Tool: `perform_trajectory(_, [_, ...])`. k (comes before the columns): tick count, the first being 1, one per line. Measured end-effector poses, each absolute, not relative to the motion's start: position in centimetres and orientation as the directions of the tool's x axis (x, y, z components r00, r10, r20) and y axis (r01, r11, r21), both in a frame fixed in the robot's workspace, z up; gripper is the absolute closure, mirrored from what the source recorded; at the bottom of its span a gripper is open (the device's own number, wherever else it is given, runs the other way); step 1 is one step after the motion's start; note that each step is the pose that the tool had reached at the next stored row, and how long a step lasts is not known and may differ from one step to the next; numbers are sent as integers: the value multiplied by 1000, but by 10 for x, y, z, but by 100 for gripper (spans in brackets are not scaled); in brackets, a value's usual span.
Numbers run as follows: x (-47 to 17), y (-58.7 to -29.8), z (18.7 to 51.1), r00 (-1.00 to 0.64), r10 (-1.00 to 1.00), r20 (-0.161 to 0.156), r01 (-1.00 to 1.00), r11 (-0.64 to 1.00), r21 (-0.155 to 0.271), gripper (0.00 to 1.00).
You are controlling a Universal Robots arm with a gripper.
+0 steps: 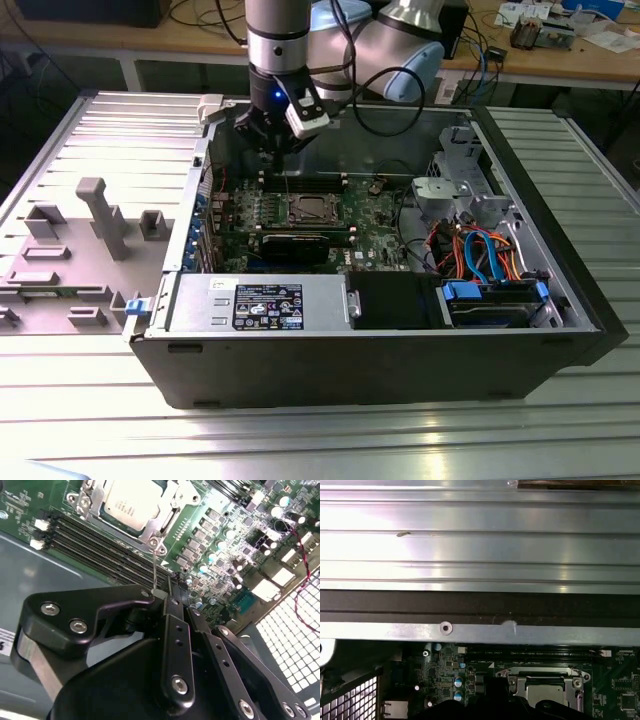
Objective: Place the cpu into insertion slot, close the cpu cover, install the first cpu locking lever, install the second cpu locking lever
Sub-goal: 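Install the first cpu locking lever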
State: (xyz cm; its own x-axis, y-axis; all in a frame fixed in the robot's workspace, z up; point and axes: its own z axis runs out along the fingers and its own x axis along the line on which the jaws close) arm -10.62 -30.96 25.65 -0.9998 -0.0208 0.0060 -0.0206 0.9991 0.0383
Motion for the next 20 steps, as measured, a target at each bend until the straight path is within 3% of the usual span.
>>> perform_trajectory(20, [-77, -299, 224, -999, -43, 14, -43, 998, 36, 89])
